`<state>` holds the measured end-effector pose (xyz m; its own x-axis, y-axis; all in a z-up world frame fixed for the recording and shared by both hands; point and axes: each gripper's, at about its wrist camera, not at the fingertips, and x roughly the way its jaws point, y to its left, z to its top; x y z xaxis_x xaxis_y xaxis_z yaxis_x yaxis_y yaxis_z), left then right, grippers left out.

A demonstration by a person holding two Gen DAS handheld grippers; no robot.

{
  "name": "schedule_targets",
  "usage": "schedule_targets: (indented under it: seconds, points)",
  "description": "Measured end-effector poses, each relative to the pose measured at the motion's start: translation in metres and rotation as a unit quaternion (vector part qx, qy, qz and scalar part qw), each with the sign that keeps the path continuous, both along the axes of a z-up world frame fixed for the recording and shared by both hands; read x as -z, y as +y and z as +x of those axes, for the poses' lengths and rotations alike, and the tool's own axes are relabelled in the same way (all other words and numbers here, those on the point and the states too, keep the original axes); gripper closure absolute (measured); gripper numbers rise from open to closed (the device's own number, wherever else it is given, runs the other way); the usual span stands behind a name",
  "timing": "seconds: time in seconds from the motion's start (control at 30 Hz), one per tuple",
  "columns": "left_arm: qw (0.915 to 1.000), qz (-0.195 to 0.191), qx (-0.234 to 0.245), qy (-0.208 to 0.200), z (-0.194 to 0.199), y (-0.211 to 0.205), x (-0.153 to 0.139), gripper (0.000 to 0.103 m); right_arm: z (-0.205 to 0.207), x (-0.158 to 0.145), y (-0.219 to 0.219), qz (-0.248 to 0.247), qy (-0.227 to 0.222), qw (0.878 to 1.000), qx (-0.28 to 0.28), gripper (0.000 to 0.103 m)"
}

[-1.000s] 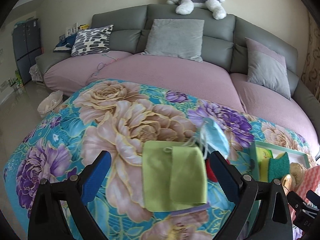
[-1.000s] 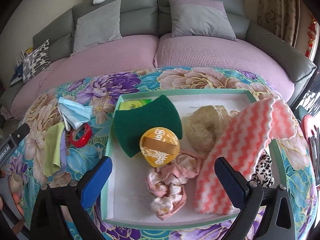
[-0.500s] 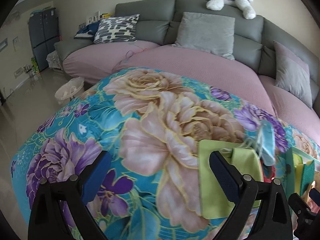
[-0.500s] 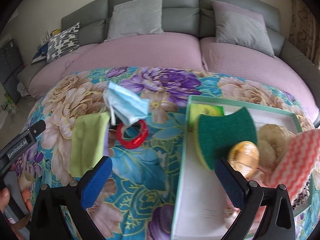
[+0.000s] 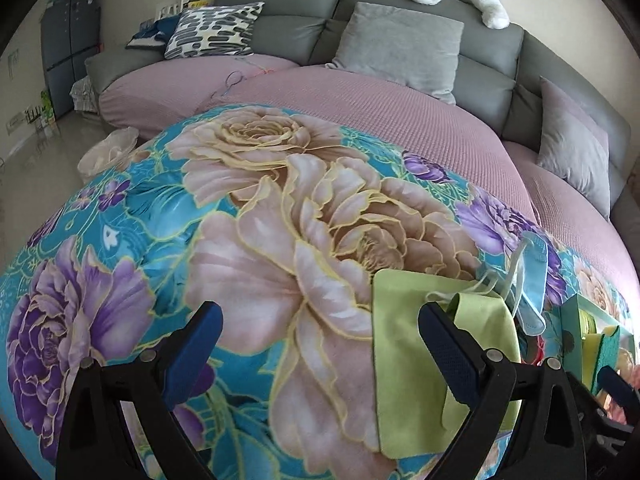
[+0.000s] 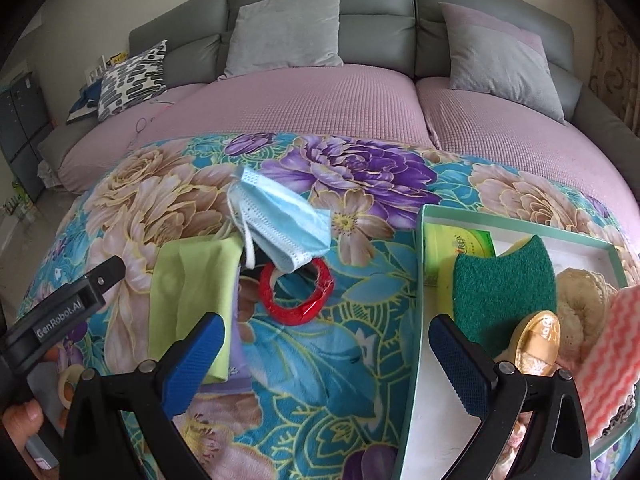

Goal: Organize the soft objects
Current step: 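Grasp the green microfiber cloth with the left gripper and lift it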

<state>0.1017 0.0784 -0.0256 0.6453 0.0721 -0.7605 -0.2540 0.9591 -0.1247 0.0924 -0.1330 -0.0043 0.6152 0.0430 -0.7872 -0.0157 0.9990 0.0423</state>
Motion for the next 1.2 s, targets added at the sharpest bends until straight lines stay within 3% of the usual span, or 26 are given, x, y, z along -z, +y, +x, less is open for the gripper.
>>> schedule_targets:
  seconds: [0.43, 0.63, 0.7, 0.8, 0.83, 0.9, 1.17, 1.2]
  points:
    - [0.9921, -0.032, 0.115, 0.039, 0.017, -0.056, 0.017, 0.005, 0.009, -0.01, -0.041, 0.003, -0.016, 0.999, 0.048, 0.0]
    - [0.9895, -0.029, 0.132, 0.05, 0.024, -0.073, 0.025, 0.01, 0.009, -0.009, -0.05, 0.01, -0.012, 0.998, 0.055, 0.0]
    - [0.9884, -0.023, 0.136, 0.063, 0.026, -0.079, 0.03, 0.018, 0.01, -0.008, -0.051, 0.011, -0.011, 0.999, 0.052, 0.0]
    - [0.9877, 0.009, 0.14, 0.068, 0.028, -0.088, 0.033, 0.022, 0.01, -0.008, -0.05, 0.013, -0.012, 0.998, 0.052, 0.0]
    - [0.9874, 0.008, 0.143, 0.067, 0.028, -0.089, 0.033, 0.031, 0.01, -0.007, -0.05, 0.014, -0.012, 0.998, 0.052, 0.0]
    - [0.9873, -0.004, 0.147, 0.061, 0.027, -0.087, 0.029, 0.045, 0.01, -0.006, -0.051, 0.015, -0.01, 0.998, 0.052, 0.0]
    - [0.9871, -0.045, 0.149, 0.04, 0.024, -0.074, 0.018, 0.054, 0.013, -0.003, -0.047, 0.01, -0.007, 0.999, 0.048, 0.0]
    - [0.987, -0.047, 0.15, 0.035, 0.023, -0.072, 0.016, 0.061, 0.013, -0.003, -0.046, 0.009, -0.007, 0.999, 0.047, 0.0]
